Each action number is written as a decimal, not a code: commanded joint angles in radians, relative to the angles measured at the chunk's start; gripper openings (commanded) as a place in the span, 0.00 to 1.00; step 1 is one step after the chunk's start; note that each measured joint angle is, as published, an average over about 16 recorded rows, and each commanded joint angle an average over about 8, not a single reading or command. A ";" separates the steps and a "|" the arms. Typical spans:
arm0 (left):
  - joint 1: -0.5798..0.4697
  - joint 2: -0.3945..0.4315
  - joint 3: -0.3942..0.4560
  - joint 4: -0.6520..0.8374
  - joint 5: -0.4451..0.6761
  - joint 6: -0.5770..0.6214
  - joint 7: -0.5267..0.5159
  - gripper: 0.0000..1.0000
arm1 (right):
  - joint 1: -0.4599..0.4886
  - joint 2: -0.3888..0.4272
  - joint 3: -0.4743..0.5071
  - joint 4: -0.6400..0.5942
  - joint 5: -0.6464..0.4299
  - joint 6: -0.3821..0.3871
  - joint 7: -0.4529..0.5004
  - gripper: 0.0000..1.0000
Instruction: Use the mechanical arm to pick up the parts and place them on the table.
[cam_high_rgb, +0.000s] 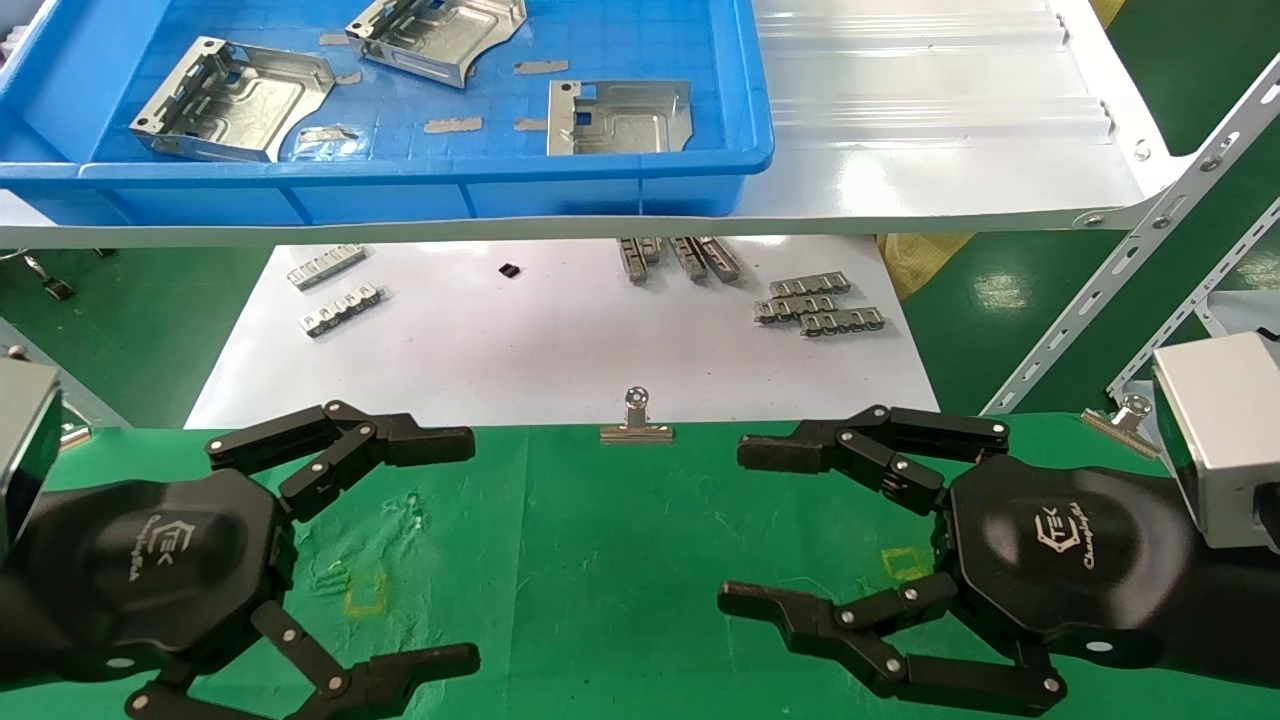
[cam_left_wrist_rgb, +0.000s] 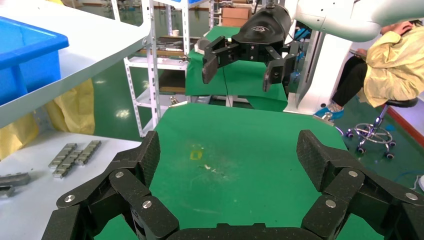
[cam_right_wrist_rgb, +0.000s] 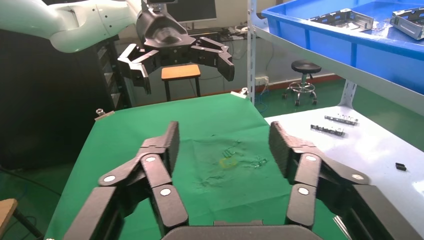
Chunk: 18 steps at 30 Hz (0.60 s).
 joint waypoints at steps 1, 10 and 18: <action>0.000 0.000 0.000 0.000 0.000 0.000 0.000 1.00 | 0.000 0.000 0.000 0.000 0.000 0.000 0.000 0.00; -0.064 0.009 -0.004 0.017 0.058 -0.055 0.016 1.00 | 0.000 0.000 0.000 0.000 0.000 0.000 0.000 0.00; -0.376 0.143 0.046 0.211 0.240 -0.218 -0.026 1.00 | 0.000 0.000 0.000 0.000 0.000 0.000 0.000 0.00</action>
